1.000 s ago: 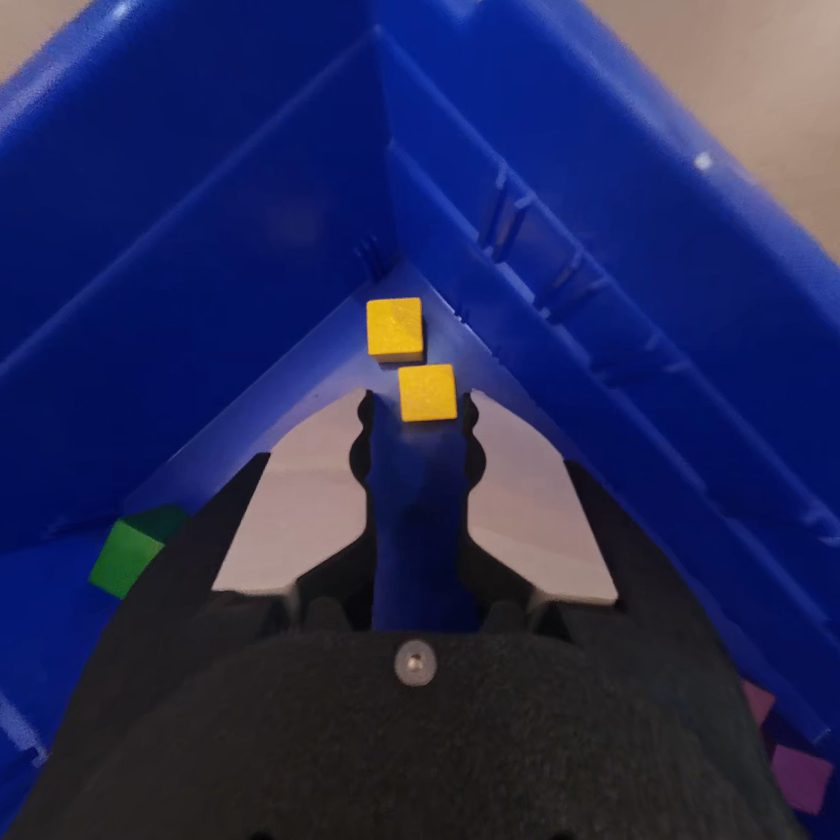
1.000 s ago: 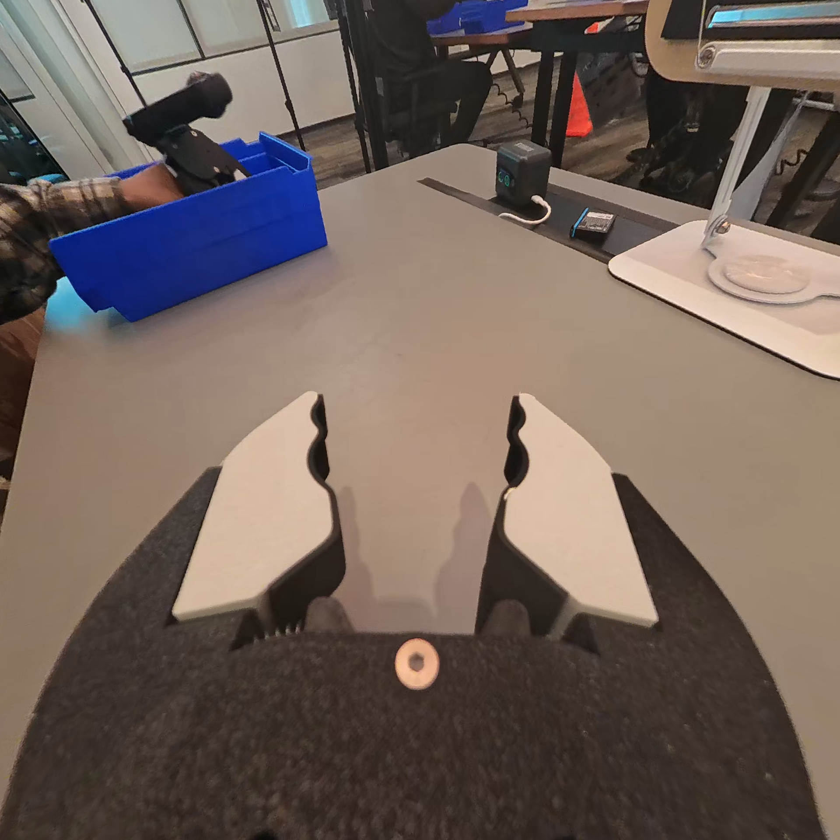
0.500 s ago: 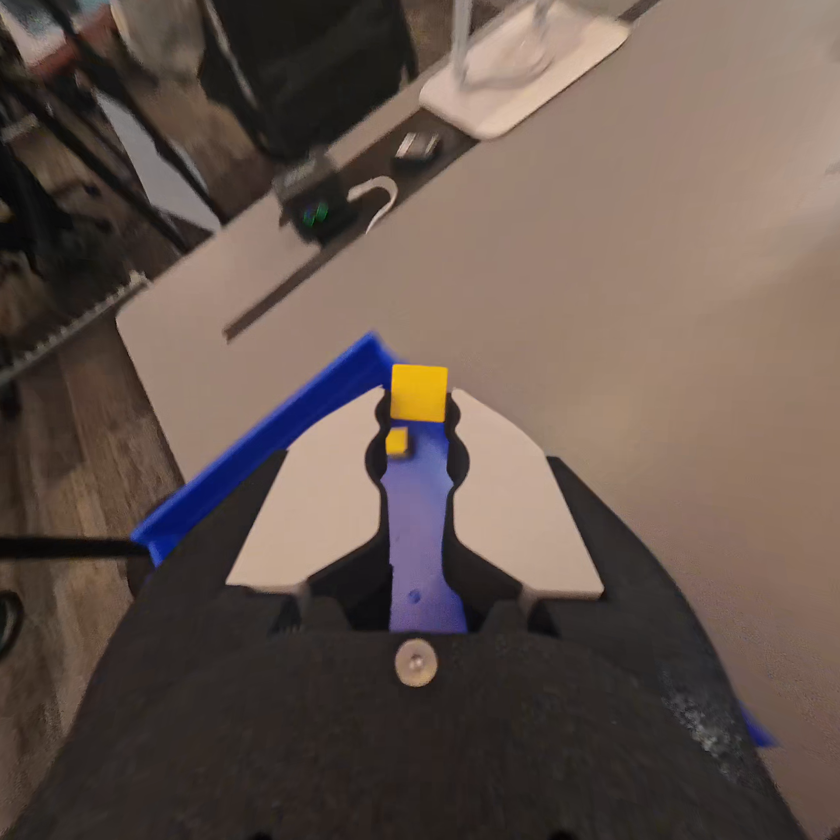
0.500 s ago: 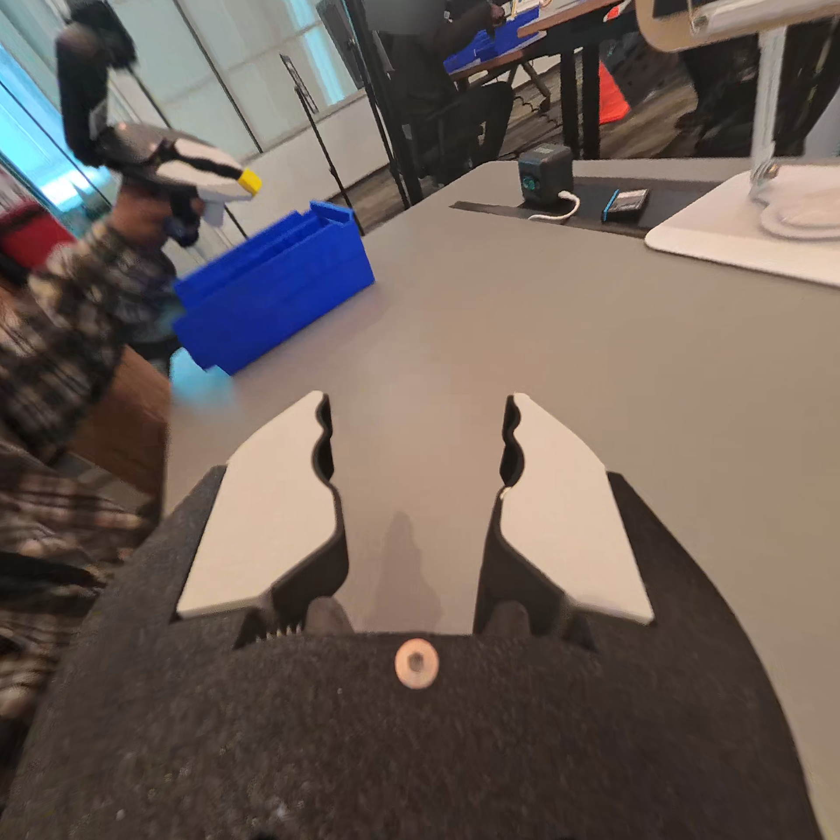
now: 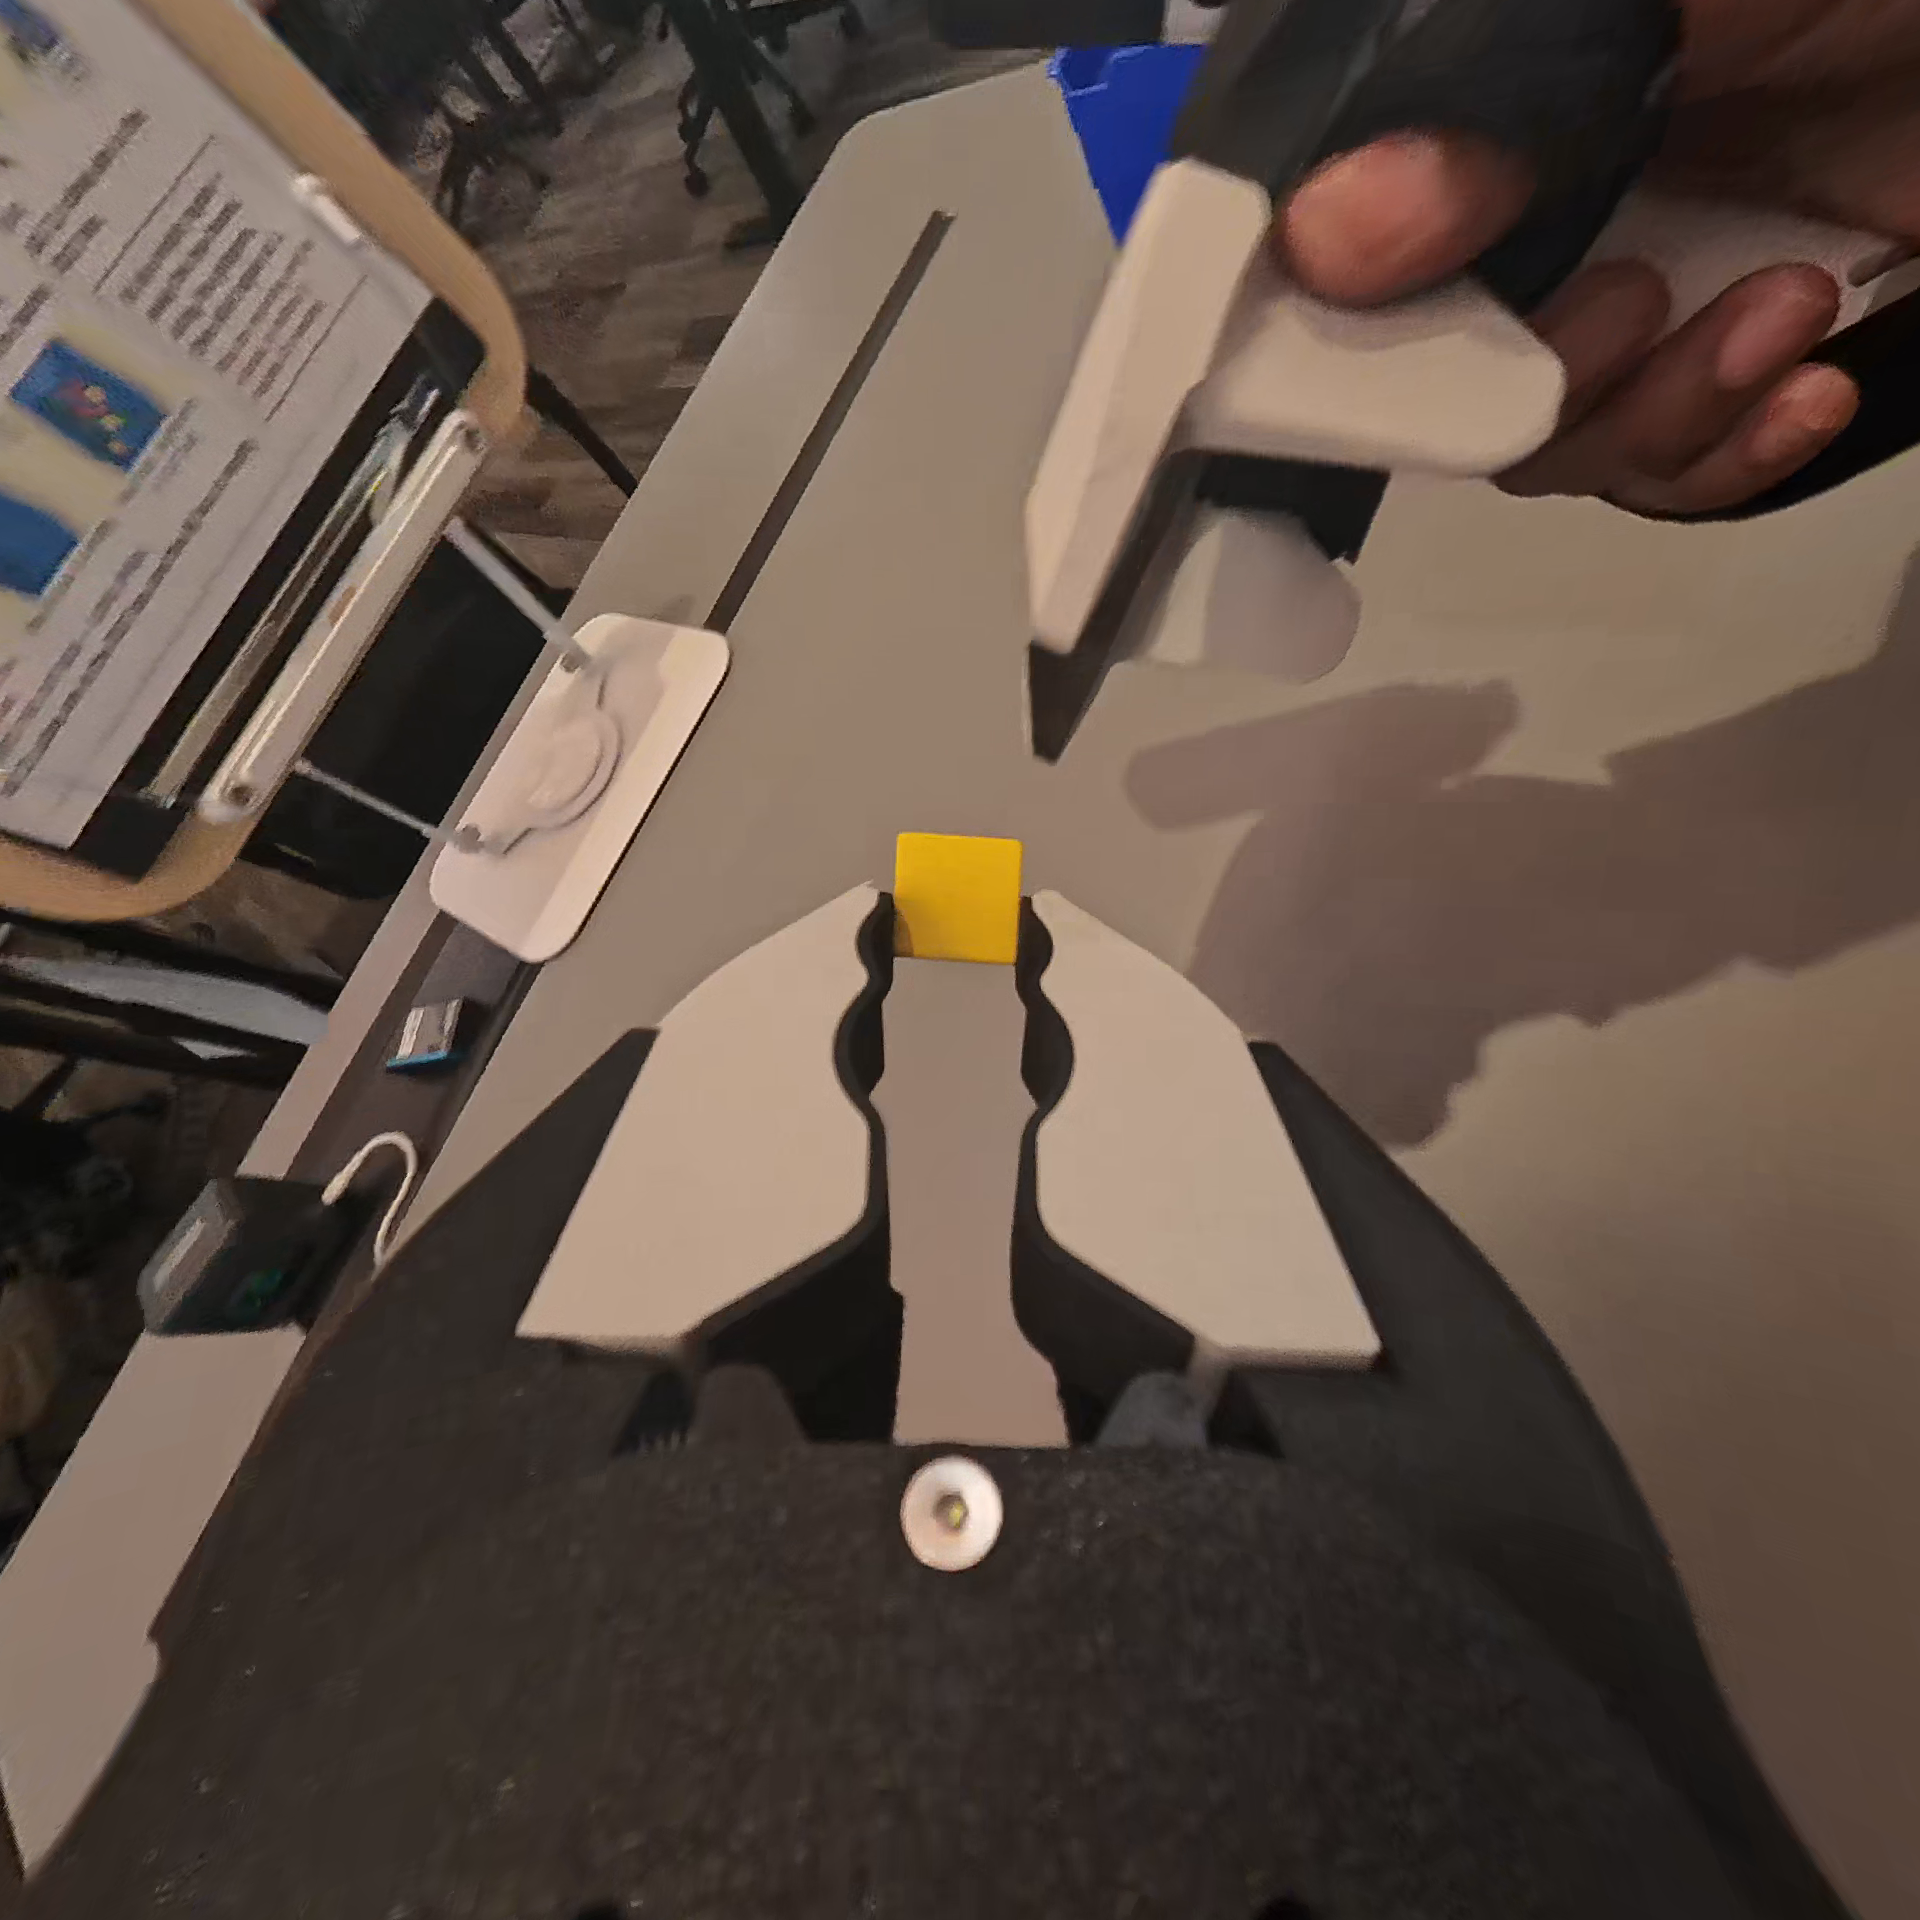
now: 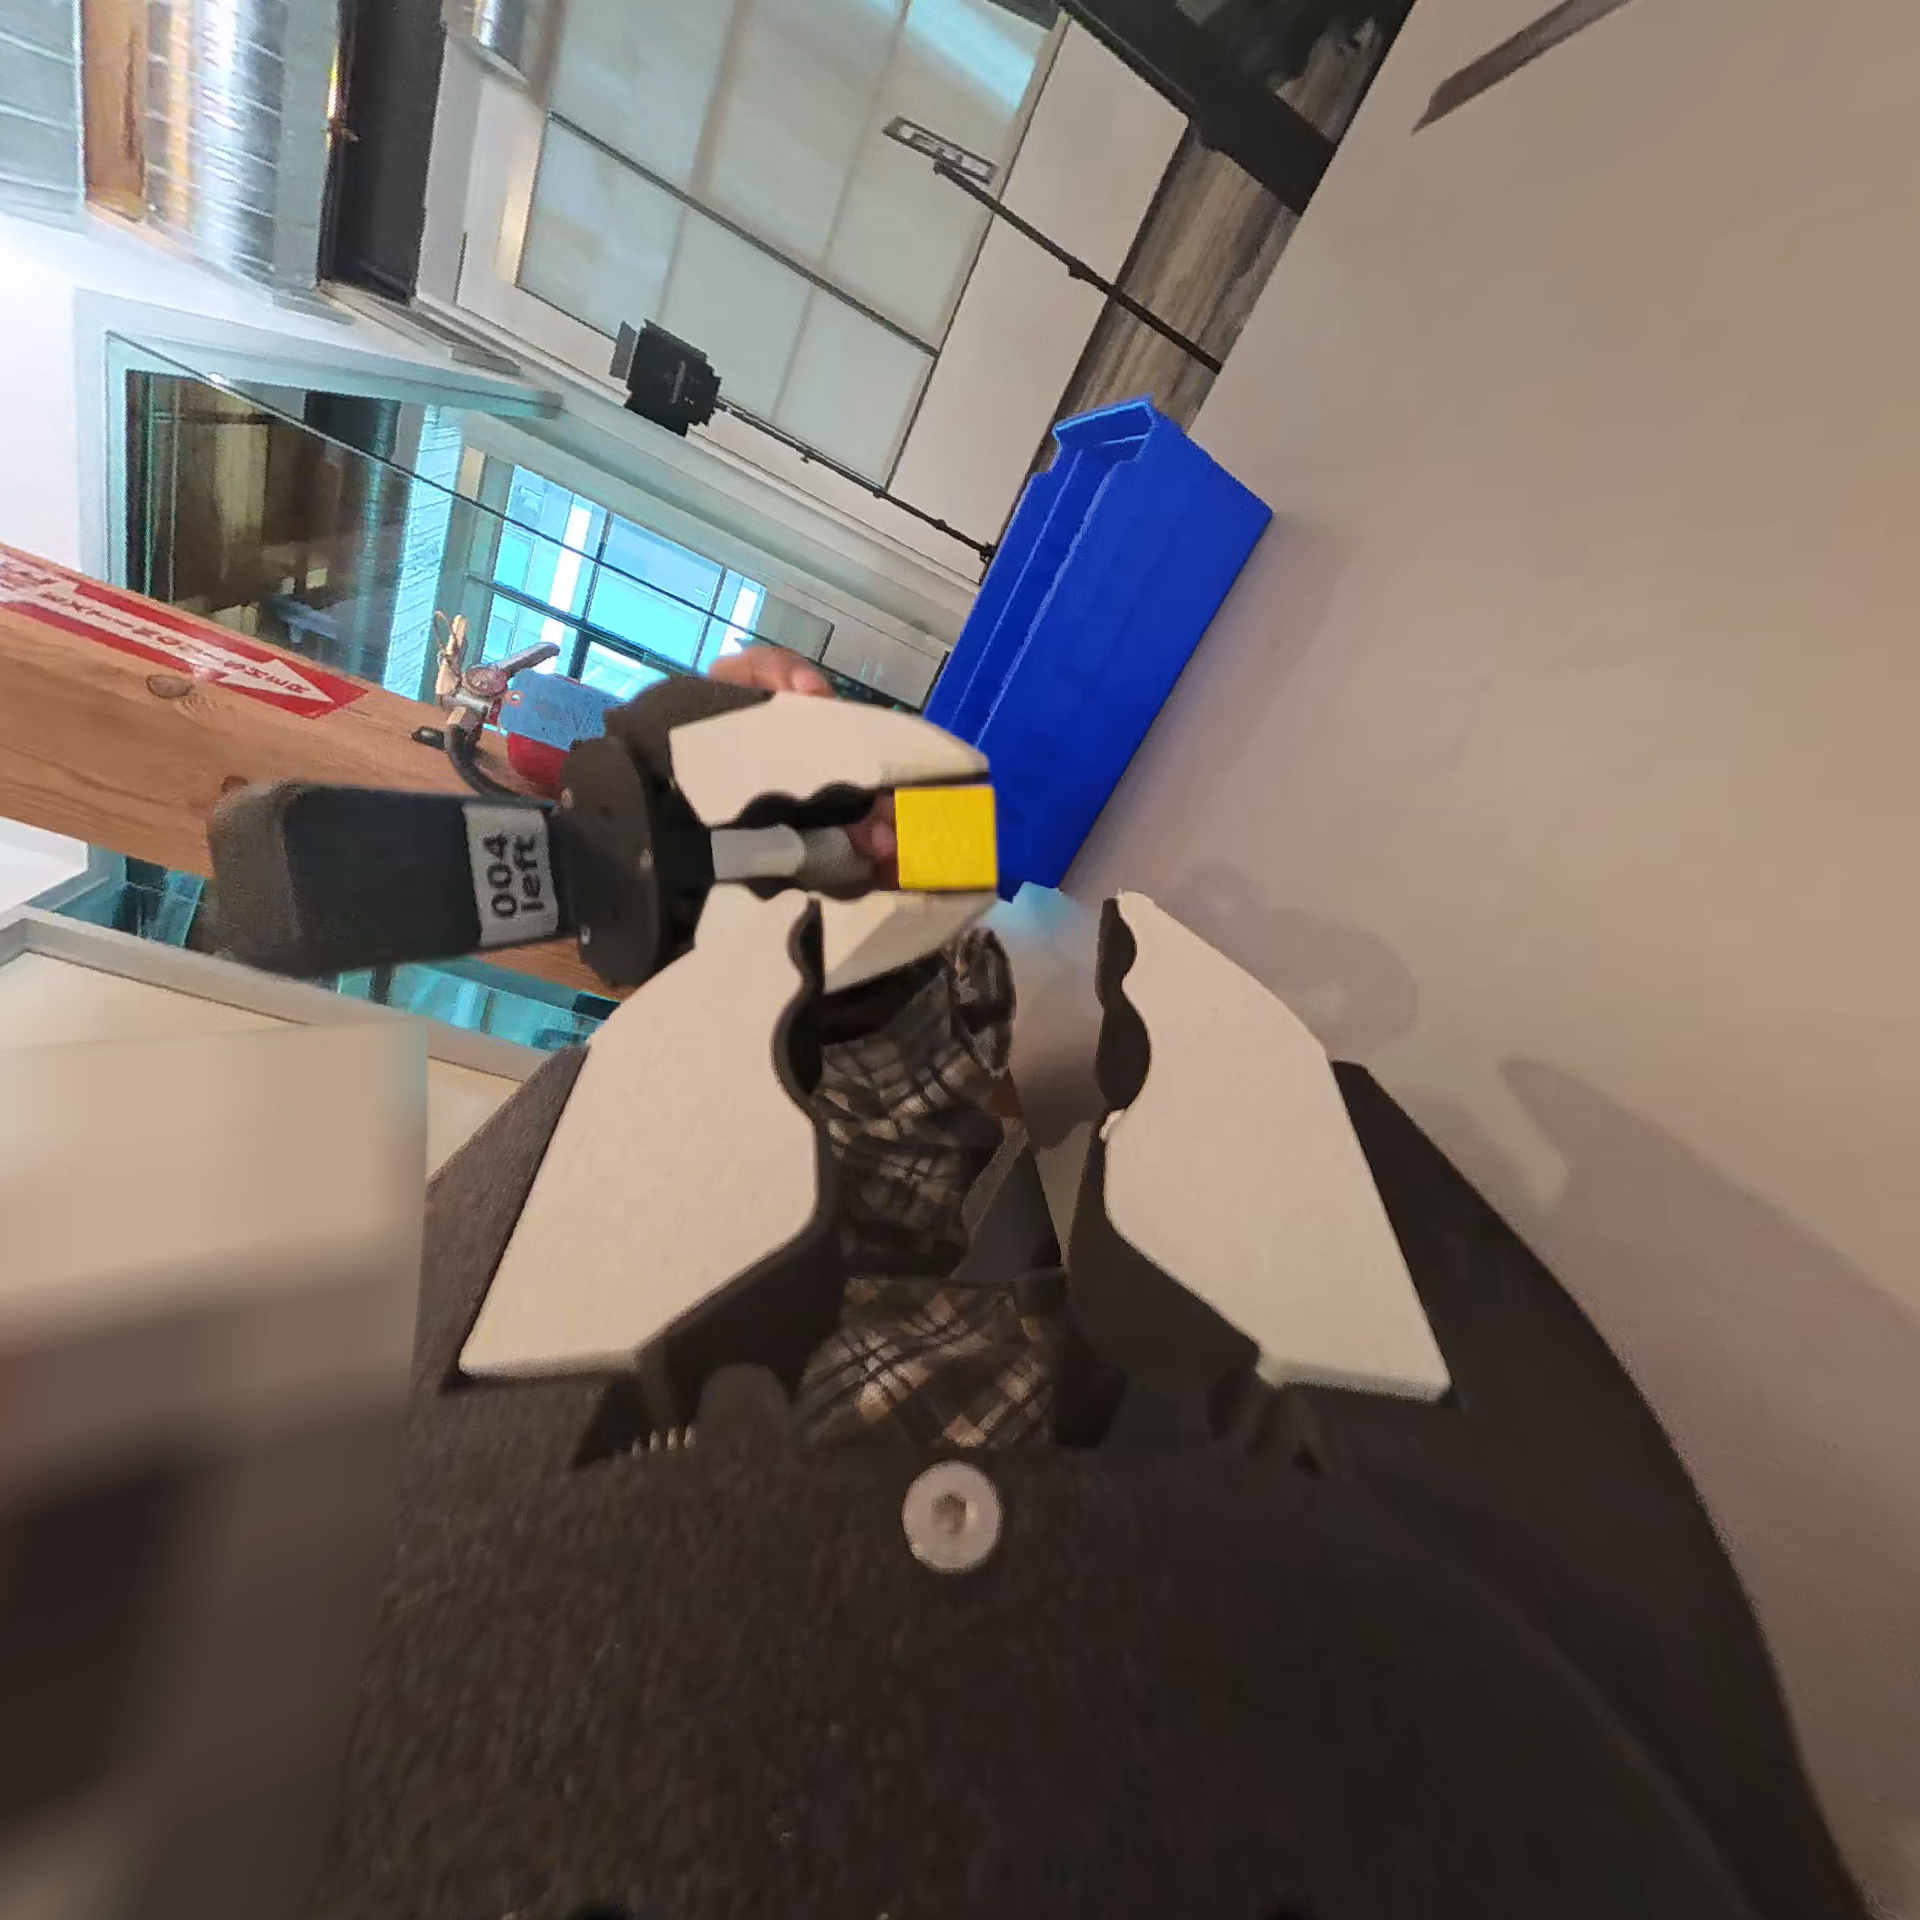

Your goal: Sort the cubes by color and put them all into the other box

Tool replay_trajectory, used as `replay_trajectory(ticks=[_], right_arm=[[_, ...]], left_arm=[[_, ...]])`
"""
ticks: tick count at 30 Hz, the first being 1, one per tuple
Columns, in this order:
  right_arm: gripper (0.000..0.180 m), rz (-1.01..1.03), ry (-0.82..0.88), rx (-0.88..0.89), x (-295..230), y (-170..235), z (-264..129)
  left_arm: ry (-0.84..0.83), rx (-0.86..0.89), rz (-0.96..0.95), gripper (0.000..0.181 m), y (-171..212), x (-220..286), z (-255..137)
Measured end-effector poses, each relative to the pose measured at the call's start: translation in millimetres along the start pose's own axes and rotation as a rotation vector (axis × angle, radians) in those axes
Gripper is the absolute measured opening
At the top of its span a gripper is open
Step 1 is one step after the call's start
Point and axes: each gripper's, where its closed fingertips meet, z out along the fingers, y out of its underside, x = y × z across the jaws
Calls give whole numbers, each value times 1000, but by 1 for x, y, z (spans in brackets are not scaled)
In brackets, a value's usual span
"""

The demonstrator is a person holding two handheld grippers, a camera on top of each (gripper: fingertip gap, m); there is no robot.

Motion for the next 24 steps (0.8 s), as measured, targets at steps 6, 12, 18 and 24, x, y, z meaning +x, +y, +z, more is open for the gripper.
replay_trajectory(ticks=[6, 12, 18, 24], right_arm=[[46, 22, 28, -20, 12, 6, -7], [22, -6, 5, -70, 11, 9, -6], [22, -181, 312, -56, 24, -31, -98], [22, -274, 1144, -59, 96, -104, -341]], left_arm=[[44, 28, 26, 22, -19, 21, 21], [85, 71, 14, 22, -29, 28, 33], [241, 201, -232, 80, -18, 30, 47], [291, 335, -402, 79, 18, 18, 61]])
